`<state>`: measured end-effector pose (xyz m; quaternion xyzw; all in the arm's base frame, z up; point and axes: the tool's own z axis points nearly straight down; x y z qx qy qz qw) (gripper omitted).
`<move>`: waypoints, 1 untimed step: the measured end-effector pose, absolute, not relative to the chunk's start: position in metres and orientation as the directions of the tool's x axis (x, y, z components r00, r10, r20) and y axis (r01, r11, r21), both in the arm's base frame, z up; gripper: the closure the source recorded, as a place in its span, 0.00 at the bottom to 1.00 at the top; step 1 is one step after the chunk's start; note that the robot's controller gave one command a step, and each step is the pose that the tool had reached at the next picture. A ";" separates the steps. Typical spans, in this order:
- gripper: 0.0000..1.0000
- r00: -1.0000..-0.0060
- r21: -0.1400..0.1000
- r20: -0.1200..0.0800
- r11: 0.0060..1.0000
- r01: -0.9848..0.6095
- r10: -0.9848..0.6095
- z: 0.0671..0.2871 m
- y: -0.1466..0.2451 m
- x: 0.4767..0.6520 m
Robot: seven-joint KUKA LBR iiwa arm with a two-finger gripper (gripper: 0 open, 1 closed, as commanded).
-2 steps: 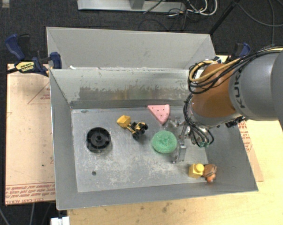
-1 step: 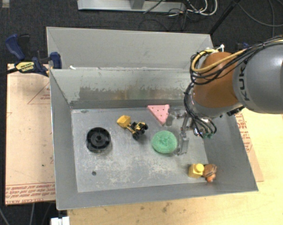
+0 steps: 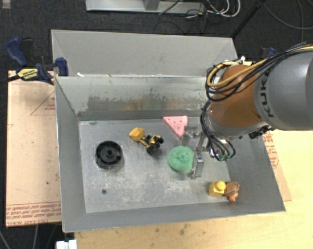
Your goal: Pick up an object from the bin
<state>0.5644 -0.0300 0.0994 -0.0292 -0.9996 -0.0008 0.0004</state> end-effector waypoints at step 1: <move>0.00 -1.000 0.001 -0.002 1.000 0.027 0.027 0.068 -0.042 0.577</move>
Offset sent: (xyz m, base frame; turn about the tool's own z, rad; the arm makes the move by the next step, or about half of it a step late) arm -0.0003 -0.0051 -0.0294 0.0712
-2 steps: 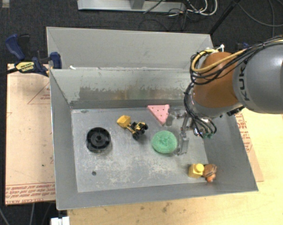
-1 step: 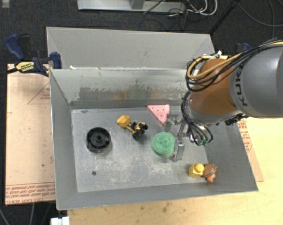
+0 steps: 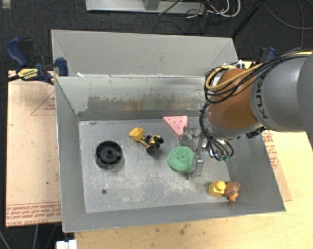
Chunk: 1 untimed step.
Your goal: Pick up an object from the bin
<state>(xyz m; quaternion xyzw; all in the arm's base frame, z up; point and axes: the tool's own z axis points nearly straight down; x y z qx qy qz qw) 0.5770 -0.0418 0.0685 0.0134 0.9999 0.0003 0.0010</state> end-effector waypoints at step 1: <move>1.00 -0.992 0.001 -0.001 0.992 0.127 0.127 0.070 -0.034 0.564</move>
Offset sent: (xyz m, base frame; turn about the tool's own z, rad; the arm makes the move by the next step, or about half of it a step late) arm 0.0000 0.0000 0.0000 0.0000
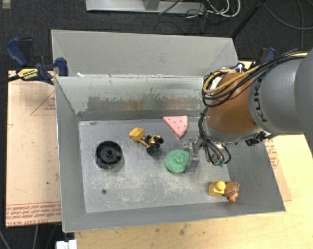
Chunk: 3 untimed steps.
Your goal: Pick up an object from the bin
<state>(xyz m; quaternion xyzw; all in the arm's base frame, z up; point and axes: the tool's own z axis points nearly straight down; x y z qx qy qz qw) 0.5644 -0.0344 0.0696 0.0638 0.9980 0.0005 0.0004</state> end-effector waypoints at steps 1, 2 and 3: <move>1.00 -0.992 0.001 -0.001 0.992 0.127 0.127 0.070 -0.034 0.564; 1.00 -0.992 0.001 -0.001 0.992 0.127 0.127 0.070 -0.034 0.564; 1.00 -0.992 0.001 -0.001 0.992 0.127 0.127 0.070 -0.034 0.565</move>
Offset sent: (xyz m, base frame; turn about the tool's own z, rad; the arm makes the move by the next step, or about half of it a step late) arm 0.0001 0.0000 0.0014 0.0000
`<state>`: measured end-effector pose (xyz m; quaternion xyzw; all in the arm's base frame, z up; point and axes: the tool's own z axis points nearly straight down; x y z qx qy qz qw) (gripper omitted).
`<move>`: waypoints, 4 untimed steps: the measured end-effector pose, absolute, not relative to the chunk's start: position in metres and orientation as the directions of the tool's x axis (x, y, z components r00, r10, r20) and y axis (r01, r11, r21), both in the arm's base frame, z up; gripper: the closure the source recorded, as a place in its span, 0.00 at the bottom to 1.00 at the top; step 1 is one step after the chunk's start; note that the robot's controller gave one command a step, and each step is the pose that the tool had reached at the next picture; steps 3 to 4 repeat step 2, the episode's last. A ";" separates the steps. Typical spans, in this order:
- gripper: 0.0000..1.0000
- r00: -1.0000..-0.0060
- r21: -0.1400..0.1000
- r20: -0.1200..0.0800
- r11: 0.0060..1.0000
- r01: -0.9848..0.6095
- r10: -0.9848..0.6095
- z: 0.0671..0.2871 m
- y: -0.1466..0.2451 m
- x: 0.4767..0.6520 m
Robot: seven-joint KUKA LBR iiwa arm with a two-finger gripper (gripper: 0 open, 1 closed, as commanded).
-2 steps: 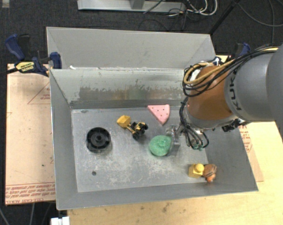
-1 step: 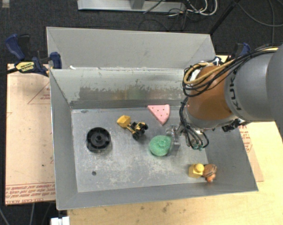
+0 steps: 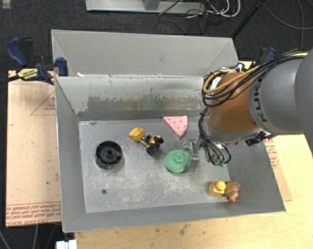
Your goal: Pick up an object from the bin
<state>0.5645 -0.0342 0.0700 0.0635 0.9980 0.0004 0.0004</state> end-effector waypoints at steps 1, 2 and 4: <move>1.00 -0.992 0.001 0.003 0.992 0.127 0.127 0.074 -0.034 0.563; 1.00 -0.992 0.001 0.009 0.992 0.126 0.126 0.090 -0.034 0.562; 1.00 -0.992 0.001 0.009 0.992 0.126 0.126 0.090 -0.034 0.562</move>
Offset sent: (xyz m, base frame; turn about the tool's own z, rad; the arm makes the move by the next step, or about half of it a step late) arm -0.0001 -0.0001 0.0903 0.0000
